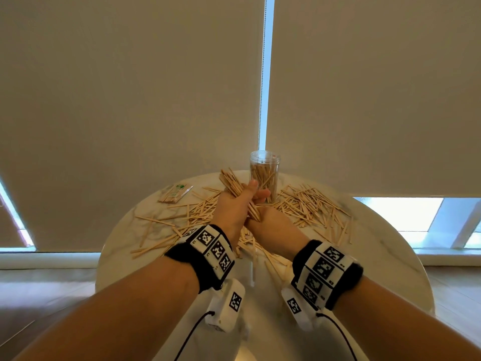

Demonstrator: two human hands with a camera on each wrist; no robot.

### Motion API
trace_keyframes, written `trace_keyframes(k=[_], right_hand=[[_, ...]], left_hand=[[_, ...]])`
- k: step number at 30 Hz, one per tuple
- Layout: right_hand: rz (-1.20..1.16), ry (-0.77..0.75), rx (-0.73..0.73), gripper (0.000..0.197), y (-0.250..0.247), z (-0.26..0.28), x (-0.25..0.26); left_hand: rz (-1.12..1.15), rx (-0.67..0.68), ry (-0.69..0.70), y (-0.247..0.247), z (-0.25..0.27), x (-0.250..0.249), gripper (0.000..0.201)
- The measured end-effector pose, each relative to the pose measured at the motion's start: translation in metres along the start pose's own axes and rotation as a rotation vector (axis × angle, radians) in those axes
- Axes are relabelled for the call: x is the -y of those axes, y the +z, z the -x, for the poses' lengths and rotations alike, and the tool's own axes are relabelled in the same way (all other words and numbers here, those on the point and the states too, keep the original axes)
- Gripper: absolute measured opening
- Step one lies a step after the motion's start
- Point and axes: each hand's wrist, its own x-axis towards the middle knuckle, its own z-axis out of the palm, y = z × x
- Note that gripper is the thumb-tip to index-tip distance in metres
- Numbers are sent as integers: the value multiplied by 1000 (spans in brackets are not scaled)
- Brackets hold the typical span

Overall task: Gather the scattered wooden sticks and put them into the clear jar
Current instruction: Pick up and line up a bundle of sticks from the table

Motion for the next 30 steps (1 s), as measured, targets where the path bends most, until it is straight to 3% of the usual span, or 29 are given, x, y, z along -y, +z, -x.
trace_keyframes(k=[4, 6, 8, 11, 15, 17, 19, 22, 26, 30], right_hand=[[129, 30, -7, 27, -4, -2, -13], [147, 62, -14, 29, -6, -1, -18], [166, 68, -22, 25, -5, -1, -20], [188, 93, -34, 15, -3, -3, -18], [237, 175, -39, 22, -4, -4, -24], [304, 214, -29, 22, -7, -4, -29], [336, 240, -20, 20, -11, -6, -29], [389, 246, 1, 20, -20, -10, -26], [413, 224, -34, 27, -26, -13, -26], [553, 122, -198, 21, -22, -12, -28]], left_hand=[[114, -181, 68, -9, -10, -19, 52], [67, -234, 76, -16, -17, -32, 43], [-5, -139, -13, -18, -18, -39, 36], [-177, -11, -145, -8, -12, -38, 51], [-346, 76, -98, -6, -9, -31, 38], [-593, 40, 40, -10, -10, -27, 28], [-711, -35, 118, -9, -8, -25, 36], [-590, -21, 47, -3, -4, -24, 46], [-608, -22, 103, -2, -6, -16, 34], [-574, -119, 129, 1, -8, -15, 34]])
